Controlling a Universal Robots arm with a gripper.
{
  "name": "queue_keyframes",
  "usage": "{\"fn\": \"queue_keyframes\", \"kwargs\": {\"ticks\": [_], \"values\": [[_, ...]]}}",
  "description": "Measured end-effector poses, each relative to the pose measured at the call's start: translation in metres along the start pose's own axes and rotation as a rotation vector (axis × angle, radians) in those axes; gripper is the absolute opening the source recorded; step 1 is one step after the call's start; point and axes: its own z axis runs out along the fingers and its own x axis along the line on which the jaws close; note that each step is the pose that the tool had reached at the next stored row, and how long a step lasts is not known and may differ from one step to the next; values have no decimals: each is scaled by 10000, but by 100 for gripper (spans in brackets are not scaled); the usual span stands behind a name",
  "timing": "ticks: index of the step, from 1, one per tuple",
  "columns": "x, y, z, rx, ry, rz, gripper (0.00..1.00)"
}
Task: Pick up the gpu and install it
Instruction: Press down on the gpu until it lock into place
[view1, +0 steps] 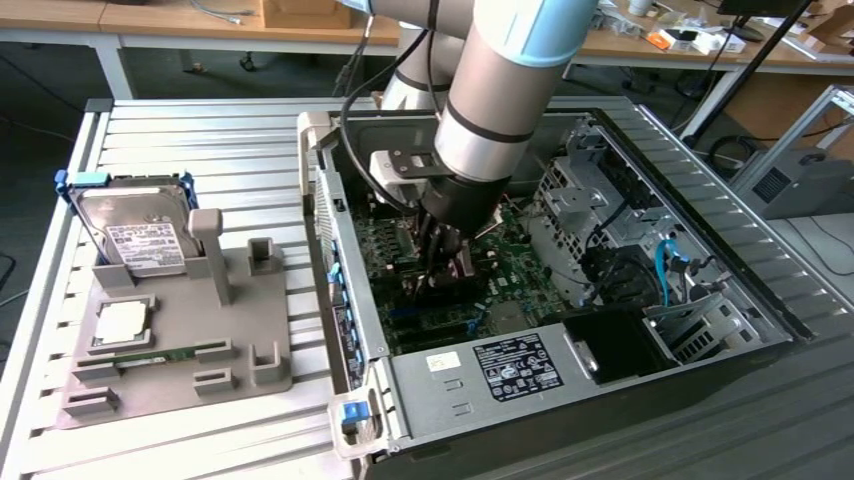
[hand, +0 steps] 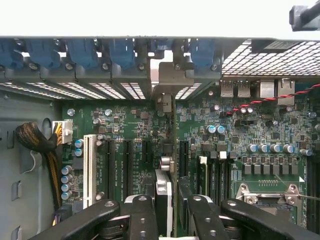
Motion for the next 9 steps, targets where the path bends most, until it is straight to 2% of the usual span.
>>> {"fn": "queue_keyframes", "kwargs": {"ticks": [9], "values": [[0, 0, 1, 0, 0, -1, 27]]}}
